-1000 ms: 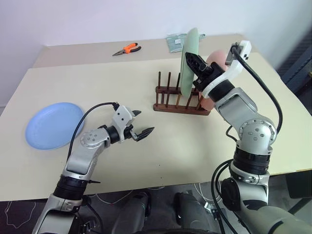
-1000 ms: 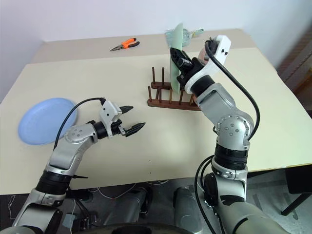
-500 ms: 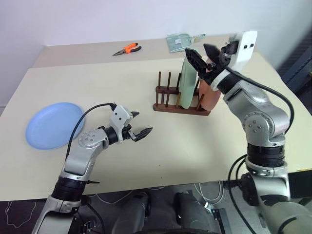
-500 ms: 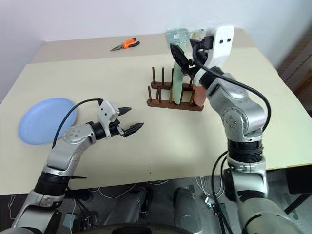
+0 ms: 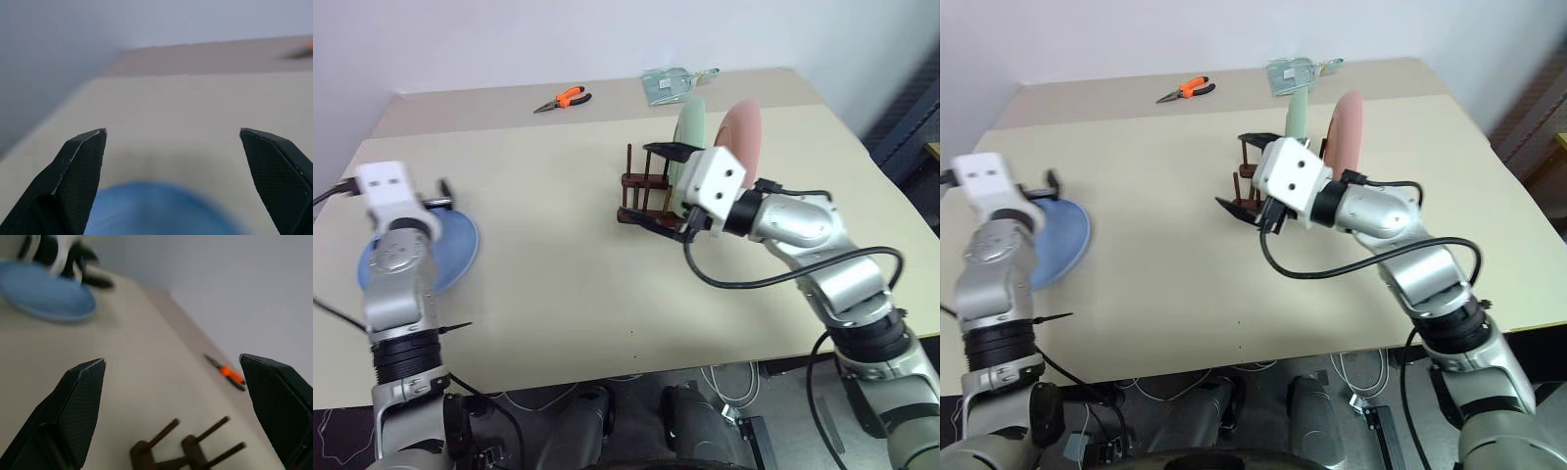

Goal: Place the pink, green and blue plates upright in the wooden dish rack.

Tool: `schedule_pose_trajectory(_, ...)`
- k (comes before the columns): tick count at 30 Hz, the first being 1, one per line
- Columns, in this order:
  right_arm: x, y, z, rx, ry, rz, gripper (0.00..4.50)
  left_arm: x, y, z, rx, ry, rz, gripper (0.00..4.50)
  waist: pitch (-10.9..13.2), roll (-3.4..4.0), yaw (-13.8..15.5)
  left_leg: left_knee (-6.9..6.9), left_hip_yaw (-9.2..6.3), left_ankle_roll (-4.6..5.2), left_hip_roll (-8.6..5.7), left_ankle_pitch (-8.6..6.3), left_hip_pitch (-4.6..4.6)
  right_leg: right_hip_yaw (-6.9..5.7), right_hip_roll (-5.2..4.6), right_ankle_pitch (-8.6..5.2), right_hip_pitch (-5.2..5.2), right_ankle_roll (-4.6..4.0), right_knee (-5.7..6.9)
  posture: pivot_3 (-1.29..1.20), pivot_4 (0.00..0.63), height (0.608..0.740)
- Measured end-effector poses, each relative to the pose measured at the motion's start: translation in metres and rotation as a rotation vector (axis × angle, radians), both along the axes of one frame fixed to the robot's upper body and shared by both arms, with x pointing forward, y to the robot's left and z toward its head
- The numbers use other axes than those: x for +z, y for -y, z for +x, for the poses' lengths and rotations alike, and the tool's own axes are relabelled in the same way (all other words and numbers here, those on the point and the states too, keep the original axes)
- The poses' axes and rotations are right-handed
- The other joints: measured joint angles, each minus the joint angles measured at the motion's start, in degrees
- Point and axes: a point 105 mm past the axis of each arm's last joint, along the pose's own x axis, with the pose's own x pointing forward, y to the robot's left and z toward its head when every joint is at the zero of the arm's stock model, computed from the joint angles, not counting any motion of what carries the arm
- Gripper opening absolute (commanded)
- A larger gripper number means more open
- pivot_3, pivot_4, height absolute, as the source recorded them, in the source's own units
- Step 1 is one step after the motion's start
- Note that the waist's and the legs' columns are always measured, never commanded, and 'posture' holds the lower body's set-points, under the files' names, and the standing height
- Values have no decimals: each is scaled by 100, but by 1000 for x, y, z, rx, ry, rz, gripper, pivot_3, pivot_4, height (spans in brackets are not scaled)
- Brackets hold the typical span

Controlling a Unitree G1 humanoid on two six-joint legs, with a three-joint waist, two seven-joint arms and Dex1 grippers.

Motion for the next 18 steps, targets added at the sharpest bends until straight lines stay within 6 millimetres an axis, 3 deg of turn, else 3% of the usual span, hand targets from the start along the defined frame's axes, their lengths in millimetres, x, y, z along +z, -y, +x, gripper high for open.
schedule_pose_trajectory(5, -17, -4, 6, 5, -9, -28, 4468, -23, -32, -44, 238, -43, -135, 4500, -6, -15, 68, 6, -2, -4, -1, 0, 0, -5, 2, 1, 5, 0, 0, 0, 150, 719)
schedule_pose_trajectory(10, -29, -4, 8, 9, -31, -37, 4468, -57, -32, -78, 362, -47, -372, 4500, -7, -22, 136, 11, -5, -16, -1, -6, 2, -9, 2, 1, 9, 0, 1, 0, 150, 719)
schedule_pose_trajectory(13, -31, -6, 10, 6, -21, -36, 4500, -91, -14, -86, 369, -63, -614, 3587, -10, -28, 138, 13, -6, -18, -2, -7, 9, -13, 3, 1, 18, 0, 0, 0, 150, 719)
schedule_pose_trajectory(18, -36, -6, 13, -12, -14, -44, 4500, -87, -5, -78, 306, 23, -751, 1052, -12, -31, 134, 8, -8, -27, -1, -4, 21, -14, 3, 0, 24, -1, 4, 0, 150, 719)
